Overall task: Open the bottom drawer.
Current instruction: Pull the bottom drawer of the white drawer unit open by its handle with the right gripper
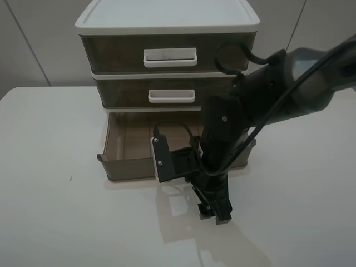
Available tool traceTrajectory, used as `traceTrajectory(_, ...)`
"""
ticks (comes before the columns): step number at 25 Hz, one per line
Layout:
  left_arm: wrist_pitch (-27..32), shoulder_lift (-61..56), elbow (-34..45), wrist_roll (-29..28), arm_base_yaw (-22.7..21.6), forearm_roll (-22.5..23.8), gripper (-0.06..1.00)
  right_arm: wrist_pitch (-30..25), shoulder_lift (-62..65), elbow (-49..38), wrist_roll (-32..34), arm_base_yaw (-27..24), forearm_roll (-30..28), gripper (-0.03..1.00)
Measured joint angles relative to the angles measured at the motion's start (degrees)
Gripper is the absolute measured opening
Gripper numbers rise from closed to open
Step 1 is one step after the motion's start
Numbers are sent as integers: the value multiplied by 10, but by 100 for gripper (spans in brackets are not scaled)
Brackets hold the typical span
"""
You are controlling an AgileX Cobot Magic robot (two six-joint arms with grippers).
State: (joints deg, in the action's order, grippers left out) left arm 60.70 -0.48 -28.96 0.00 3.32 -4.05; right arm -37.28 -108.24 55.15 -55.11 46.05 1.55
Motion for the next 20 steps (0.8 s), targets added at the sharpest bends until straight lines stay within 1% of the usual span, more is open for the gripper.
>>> traceTrajectory(9,0,0,0,0,0,0,74,-5,0,-1,0,15,19,79)
traceTrajectory(20,0,0,0,0,0,0,74,-12,0,-1,0,17,31,79)
